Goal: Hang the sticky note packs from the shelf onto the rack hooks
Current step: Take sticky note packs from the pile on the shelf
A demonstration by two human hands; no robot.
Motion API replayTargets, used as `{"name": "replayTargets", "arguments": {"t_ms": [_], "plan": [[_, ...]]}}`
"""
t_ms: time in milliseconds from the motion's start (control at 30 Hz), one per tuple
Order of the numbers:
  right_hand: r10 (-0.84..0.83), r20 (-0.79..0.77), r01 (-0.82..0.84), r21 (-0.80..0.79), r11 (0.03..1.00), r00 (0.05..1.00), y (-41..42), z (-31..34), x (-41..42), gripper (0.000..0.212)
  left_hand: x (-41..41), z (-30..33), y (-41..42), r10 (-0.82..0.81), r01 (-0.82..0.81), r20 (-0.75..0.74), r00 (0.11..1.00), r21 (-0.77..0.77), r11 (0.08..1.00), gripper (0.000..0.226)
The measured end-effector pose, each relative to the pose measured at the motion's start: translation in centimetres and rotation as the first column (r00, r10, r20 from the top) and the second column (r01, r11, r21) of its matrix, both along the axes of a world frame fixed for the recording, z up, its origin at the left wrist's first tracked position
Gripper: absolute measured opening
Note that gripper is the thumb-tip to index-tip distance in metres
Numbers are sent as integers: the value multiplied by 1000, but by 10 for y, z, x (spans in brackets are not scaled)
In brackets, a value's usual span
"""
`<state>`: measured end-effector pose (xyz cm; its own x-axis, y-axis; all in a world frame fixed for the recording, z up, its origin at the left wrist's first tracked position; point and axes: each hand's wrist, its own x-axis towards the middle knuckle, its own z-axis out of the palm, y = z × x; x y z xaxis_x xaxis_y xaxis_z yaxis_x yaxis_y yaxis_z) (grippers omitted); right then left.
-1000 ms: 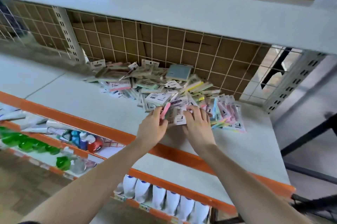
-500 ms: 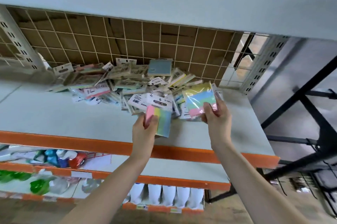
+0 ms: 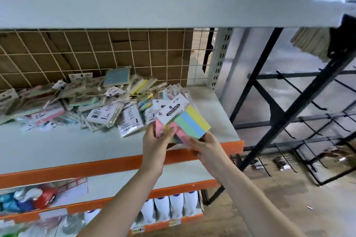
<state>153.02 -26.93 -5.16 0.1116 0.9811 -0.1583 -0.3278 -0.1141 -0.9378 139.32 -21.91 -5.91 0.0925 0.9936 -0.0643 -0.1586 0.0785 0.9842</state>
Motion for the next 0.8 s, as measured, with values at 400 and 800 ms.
{"name": "replayTargets", "arguments": {"t_ms": [400,800], "plan": [[-258,576,270,66,960,776,-105,2,148,16,127,13,-99,-274,298,-175,946,126,946,26],[-416,450,401,134,906,790,-228,30,296,12,285,23,-191,-453,458,-143,880,5,889,37]]}}
